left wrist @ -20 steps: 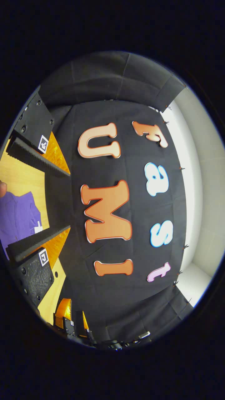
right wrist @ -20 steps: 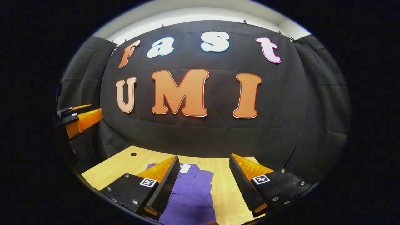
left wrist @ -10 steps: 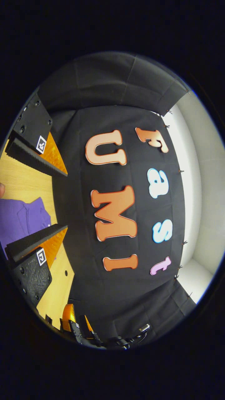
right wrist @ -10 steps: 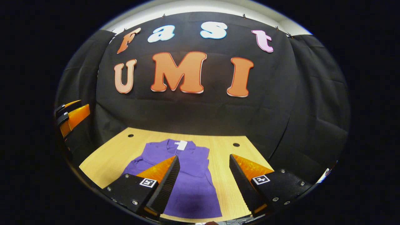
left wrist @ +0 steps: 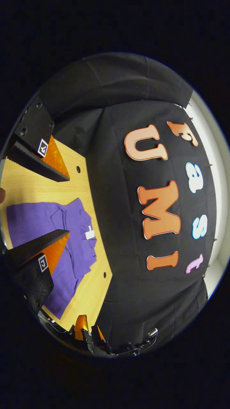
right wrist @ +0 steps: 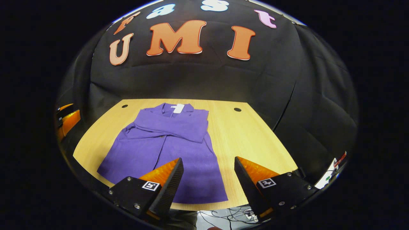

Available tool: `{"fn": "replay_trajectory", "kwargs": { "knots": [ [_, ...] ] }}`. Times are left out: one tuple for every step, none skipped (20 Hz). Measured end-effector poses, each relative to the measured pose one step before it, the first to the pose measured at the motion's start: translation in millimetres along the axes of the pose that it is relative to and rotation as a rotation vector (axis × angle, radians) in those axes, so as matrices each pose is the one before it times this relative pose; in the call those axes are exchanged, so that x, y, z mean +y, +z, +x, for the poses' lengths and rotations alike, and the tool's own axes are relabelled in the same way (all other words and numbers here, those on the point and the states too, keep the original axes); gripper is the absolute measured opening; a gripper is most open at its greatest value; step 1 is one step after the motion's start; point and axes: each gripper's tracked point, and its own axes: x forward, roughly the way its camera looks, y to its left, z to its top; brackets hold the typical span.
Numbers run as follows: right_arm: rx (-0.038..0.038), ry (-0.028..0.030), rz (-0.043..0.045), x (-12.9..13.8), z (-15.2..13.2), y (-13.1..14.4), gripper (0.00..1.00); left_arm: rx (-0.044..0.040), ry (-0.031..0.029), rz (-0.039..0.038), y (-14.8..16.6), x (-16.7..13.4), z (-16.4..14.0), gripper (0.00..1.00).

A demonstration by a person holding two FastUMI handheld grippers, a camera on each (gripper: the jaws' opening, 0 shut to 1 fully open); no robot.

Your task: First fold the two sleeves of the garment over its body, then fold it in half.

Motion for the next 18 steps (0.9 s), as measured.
{"fn": "replay_trajectory", "kwargs": {
  "knots": [
    [0.02474,0.00623,0.00157,0.42,4.32,-9.2,0.95,0.02648,-0.00343,0.00296,-12.9,-1.46,2.39,0.94],
    [0.02552,0.0001,0.00136,0.21,4.15,-8.94,0.96,0.03201,-0.00059,0.00533,-13.66,-2.21,2.83,0.94],
    [0.03248,0.0029,0.00251,1.4,3.89,-10.66,0.96,0.0276,-0.00193,0.00172,-13.12,-0.61,1.7,0.94],
    [0.02932,-0.00425,0.00974,-0.49,6.58,-9.62,0.95,0.03885,-0.00751,-0.00136,-14.34,-3.7,3.93,0.94],
    [0.02897,-0.00208,0.01331,-1.71,8.89,-12.18,0.96,0.03828,-0.01046,-0.00669,-14.32,-3.13,4.85,0.94],
    [0.033,0.00302,0.0187,0.57,5.96,-11.31,0.96,0.04707,-0.0248,-0.01708,-16.04,-7.3,6.97,0.94],
    [0.03829,0.00113,0.01484,-1.03,4.91,-12.52,0.96,0.05247,-0.01018,-0.01745,-16.93,-1.05,6.03,0.95],
    [0.02888,-0.00038,0.01268,-1.4,5.7,-7.78,0.96,0.04734,-0.00944,-0.02009,-14.09,-1.3,8.21,0.95],
    [0.03843,-0.00863,0.00684,-4.64,5.77,-8.66,0.96,0.05946,-0.004,-0.02312,-18.63,-1.28,6.82,0.95],
    [0.04292,0.00078,0.00924,-3.23,4.35,-8.8,0.96,0.046,0.00138,-0.02318,-9.31,0.75,3.3,0.95],
    [0.02821,-0.00005,0.01504,-2.96,3.87,-5.63,0.96,0.05391,0.00354,-0.0205,-8.31,1.3,5.74,0.96],
    [0.01838,0.00801,0.00766,-0.42,3.22,-2.54,0.96,0.0332,0.00364,-0.02302,-4.48,0.85,7.21,0.96],
    [0.01835,-0.00706,-0.00697,-2.39,3.51,-1.09,0.96,0.04497,-0.00747,-0.01958,-6.39,0.56,5.81,0.96],
    [0.01494,-0.00853,-0.02256,-4.06,2.53,-2.12,0.96,0.03157,-0.00708,-0.01824,-2.78,0.95,4.37,0.96],
    [0.01143,-0.01796,-0.02184,-6.79,2.25,-2.58,0.96,0.03221,-0.00657,-0.01221,-2.11,0.65,2.38,0.96],
    [0.02104,-0.00175,-0.01211,-1.73,2.81,-3.33,0.96,0.03843,-0.00982,-0.00638,-4.46,-0.31,3.83,0.96],
    [0.02327,0.00787,0.00026,2.28,2.22,-4.4,0.96,0.03391,-0.00136,-0.00687,-6.42,0.63,5.24,0.96],
    [0.02505,0.01334,-0.00095,3.38,1.58,-3.68,0.96,0.03698,-0.00102,-0.00411,-5.99,0.39,4.93,0.97]
  ]
}}
